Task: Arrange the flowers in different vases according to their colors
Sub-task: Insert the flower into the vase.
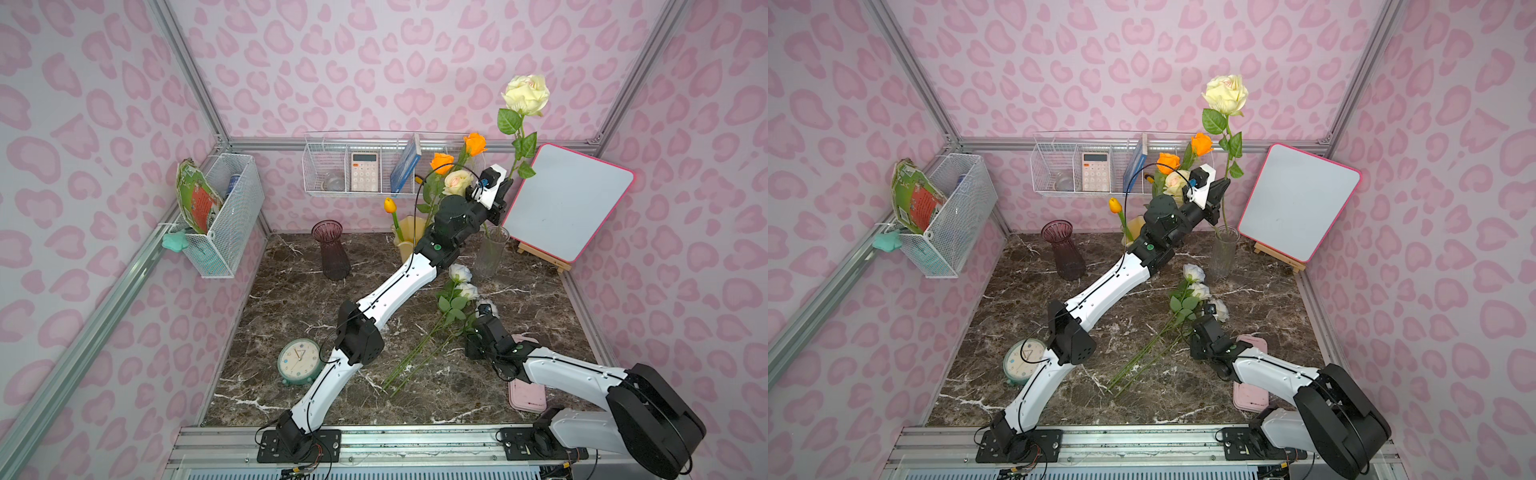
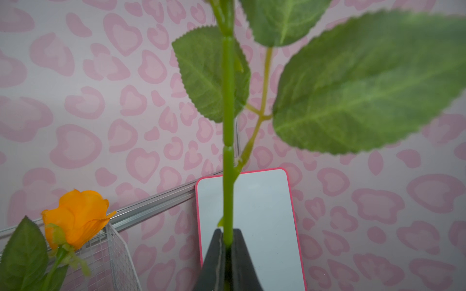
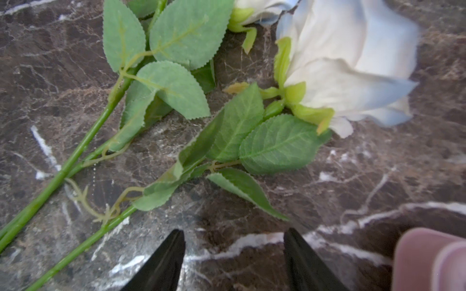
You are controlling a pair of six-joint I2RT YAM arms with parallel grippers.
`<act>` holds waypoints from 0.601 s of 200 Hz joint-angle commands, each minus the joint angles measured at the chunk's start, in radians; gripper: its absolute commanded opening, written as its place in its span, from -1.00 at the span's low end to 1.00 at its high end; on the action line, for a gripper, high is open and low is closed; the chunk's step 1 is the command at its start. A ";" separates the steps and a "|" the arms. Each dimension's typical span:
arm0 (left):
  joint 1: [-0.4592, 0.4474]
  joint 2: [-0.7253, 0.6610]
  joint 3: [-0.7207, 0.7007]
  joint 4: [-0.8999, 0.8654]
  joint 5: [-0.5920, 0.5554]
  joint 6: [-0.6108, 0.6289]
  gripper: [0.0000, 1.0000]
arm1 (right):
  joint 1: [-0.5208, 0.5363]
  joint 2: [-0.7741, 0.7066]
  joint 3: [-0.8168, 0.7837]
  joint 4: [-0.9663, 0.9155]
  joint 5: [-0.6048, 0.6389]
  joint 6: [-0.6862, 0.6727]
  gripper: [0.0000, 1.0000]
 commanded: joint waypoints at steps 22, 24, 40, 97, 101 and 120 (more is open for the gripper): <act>0.004 0.023 -0.031 -0.002 0.013 -0.027 -1.00 | 0.000 -0.020 0.000 -0.008 0.006 0.009 0.32; 0.004 0.022 -0.036 -0.003 0.012 -0.027 -1.00 | 0.000 -0.021 0.001 -0.008 0.005 0.010 0.32; 0.004 0.001 -0.101 -0.011 0.012 -0.032 -1.00 | -0.001 -0.032 0.003 -0.017 0.003 0.013 0.32; 0.003 -0.083 -0.345 -0.008 -0.011 -0.070 0.56 | -0.002 -0.096 0.016 -0.070 -0.044 0.055 0.35; 0.003 -0.096 -0.362 -0.008 -0.014 -0.076 0.58 | -0.002 -0.100 0.019 -0.074 -0.056 0.061 0.35; 0.003 -0.167 -0.455 0.007 -0.028 -0.091 0.65 | -0.002 -0.116 0.034 -0.090 -0.112 0.087 0.35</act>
